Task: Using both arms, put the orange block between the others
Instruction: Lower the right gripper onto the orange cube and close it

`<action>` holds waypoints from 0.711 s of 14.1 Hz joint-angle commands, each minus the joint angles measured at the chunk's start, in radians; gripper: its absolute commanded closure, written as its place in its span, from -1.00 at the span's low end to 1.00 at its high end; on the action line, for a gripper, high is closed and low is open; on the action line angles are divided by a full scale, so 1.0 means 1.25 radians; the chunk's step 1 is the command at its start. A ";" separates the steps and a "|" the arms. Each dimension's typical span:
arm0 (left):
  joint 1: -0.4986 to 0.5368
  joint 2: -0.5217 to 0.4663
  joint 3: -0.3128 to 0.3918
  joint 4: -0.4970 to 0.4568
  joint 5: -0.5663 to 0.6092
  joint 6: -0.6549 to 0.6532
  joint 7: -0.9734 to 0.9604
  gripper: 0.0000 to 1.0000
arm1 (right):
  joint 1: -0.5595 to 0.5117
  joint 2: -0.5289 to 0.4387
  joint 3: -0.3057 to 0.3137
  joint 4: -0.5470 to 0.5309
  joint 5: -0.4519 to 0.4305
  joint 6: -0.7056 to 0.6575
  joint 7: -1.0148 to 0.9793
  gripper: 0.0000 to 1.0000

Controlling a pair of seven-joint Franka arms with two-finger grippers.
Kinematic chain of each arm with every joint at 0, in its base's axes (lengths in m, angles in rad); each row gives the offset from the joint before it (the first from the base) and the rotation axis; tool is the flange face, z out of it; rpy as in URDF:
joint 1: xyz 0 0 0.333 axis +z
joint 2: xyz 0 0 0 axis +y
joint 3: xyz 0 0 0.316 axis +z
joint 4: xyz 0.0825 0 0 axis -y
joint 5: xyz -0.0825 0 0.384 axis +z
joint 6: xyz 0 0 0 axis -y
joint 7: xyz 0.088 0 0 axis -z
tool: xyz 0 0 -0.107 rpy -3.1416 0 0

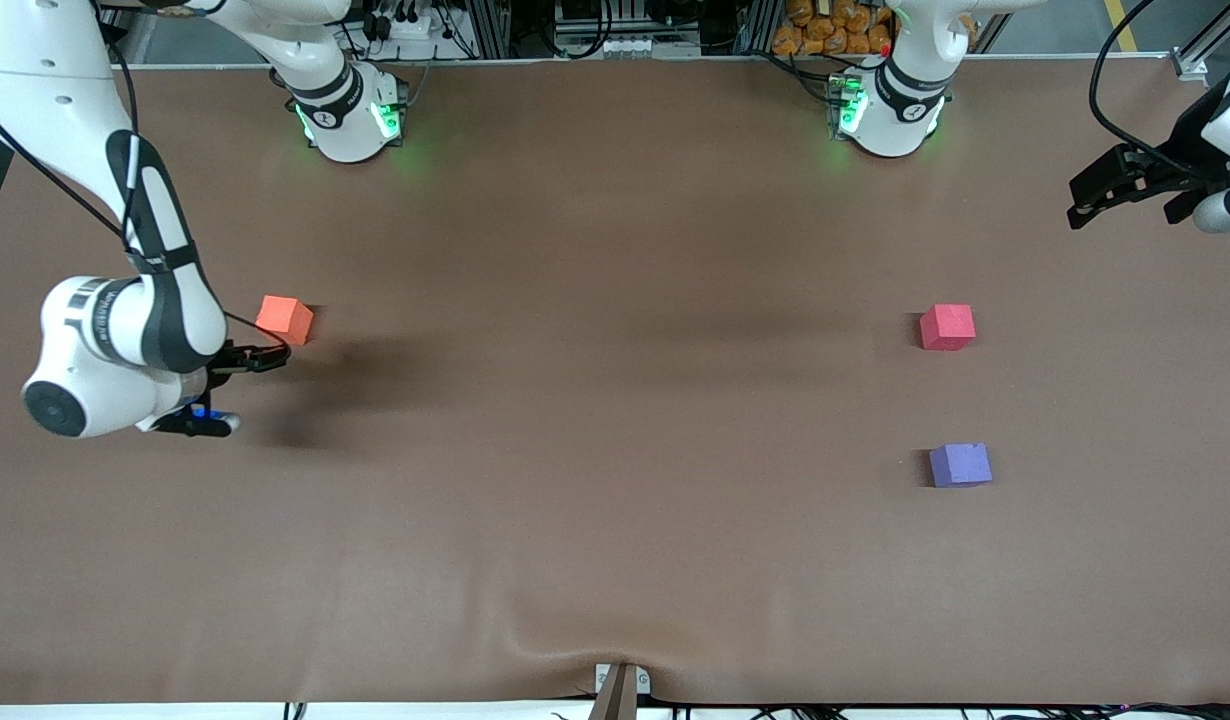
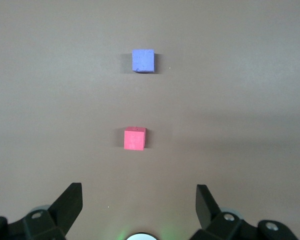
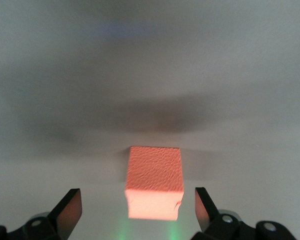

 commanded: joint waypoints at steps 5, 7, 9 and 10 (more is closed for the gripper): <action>0.004 -0.006 -0.004 0.006 -0.004 -0.014 0.018 -1.00 | 0.003 -0.067 0.004 -0.184 0.017 0.131 -0.032 -1.00; 0.006 -0.006 -0.002 0.006 -0.004 -0.016 0.018 -1.00 | 0.006 -0.066 0.004 -0.185 0.016 0.125 -0.015 -1.00; 0.006 -0.006 -0.001 0.003 -0.004 -0.018 0.018 -1.00 | 0.008 -0.068 0.004 -0.189 0.012 0.115 -0.015 -0.04; 0.006 -0.006 -0.001 0.003 -0.004 -0.018 0.018 -1.00 | 0.008 -0.068 0.004 -0.189 0.011 0.115 -0.017 0.37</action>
